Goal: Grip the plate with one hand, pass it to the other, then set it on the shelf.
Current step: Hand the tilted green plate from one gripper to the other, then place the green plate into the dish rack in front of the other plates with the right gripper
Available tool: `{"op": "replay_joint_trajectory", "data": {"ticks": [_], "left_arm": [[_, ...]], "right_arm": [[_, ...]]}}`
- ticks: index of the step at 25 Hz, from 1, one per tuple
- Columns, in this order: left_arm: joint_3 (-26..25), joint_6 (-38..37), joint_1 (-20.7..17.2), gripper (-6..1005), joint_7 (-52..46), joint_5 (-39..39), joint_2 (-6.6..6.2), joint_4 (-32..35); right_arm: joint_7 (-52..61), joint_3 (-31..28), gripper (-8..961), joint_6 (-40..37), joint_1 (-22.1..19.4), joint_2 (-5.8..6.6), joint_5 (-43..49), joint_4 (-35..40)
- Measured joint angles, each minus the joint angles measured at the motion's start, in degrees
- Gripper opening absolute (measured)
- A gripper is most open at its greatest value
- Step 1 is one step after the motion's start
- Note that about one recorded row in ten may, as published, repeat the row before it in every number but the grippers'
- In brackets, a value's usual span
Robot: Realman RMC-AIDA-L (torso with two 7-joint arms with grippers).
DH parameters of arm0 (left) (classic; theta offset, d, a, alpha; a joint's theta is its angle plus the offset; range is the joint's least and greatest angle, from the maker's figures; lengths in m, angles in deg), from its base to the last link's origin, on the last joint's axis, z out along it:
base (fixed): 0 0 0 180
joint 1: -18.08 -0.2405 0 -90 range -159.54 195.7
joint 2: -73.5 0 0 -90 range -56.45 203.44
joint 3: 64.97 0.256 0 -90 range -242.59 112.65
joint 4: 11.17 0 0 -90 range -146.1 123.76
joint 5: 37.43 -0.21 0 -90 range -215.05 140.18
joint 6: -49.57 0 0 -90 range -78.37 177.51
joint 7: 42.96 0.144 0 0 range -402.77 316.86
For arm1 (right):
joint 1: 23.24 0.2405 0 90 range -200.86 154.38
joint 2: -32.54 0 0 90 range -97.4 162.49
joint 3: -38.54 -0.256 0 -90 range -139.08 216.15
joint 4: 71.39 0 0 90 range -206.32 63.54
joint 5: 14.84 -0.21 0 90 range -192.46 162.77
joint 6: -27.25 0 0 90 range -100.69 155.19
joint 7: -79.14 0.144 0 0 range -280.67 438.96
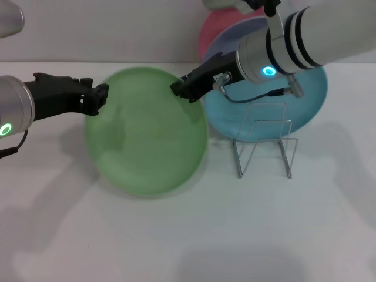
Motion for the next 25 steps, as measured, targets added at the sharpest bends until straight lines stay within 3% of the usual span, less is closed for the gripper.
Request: {"op": "replay_joint_trajectory", "data": {"ticks": [6,10,12,13,14,15,16,18,19,20,21,22,23,24,25], "left_arm": [[0.6,-1.4,-0.2,295,2.1,0.0,0.09,1.1],[1.1,-7.6,-2.0,425,3.7,-0.4,0.11,1.9],[1.9,-14.7,-4.2,519,5.2,-0.7,0.12,1.8],[2.8,-21.7,-6.5,567,6.5,-0.7,0.09,1.5],[2.8,-21.7,-6.5,614,6.5,-0.7,0.09,1.5],[3.8,-26.7,-8.2,661,7.2,-0.7,0.11,0.9],[6.7,-41.3,-12.3,706,8.4,-0.7,0.07,-1.5],[9.5,-56.4,-15.1,796,8.6,-0.6,0.02,-6.2],[9.5,-56.4,-15.1,796,8.6,-0.6,0.02,-6.2],[11.9,-71.6,-17.0,796,7.9,-0.2,0.0,-12.6],[12.5,-77.6,-17.1,797,6.7,0.0,-0.01,-15.9],[13.0,-81.0,-17.2,797,5.9,0.1,-0.03,-18.0],[13.1,-83.4,-17.2,797,5.0,0.1,-0.05,-19.5],[13.3,-86.1,-17.0,796,3.4,0.0,-0.09,-22.0],[13.3,-87.7,-16.8,796,1.5,-0.2,-0.15,-24.1]], "right_arm": [[0.0,-0.1,73,0.1,-1.2,-0.15,0.2,-1.6],[0.1,-1.5,46,0.2,-2.1,-0.3,0.2,-2.9],[0.1,-2.7,39,0.0,-2.8,-0.32,0.2,-3.6],[0.0,-4.5,39,-0.5,-4.0,-0.4,0.1,-5.0],[0.0,-4.5,39,-0.5,-4.0,-0.4,0.1,-5.0],[-0.1,-5.3,39,-1.2,-5.1,-0.46,0.0,-6.2],[-0.3,-6.0,39,-2.1,-6.5,-0.51,-0.1,-7.7],[-1.6,-6.3,40,-5.2,-9.6,-0.59,-1.1,-11.5],[-3.0,-6.3,40,-7.2,-11.6,-0.64,-2.8,-13.6],[-5.4,-6.2,40,-9.1,-13.9,-0.66,-5.5,-15.5],[-8.2,-6.3,40,-10.8,-16.1,-0.67,-9.1,-17.1],[-11.5,-6.5,40,-12.0,-18.0,-0.68,-13.1,-18.0],[-21.9,-6.9,40,-14.3,-22.3,-0.66,-24.5,-19.0],[-21.9,-6.9,40,-14.3,-22.3,-0.66,-24.5,-19.0],[-27.7,-6.9,40,-14.8,-24.2,-0.66,-30.3,-18.9]]}}
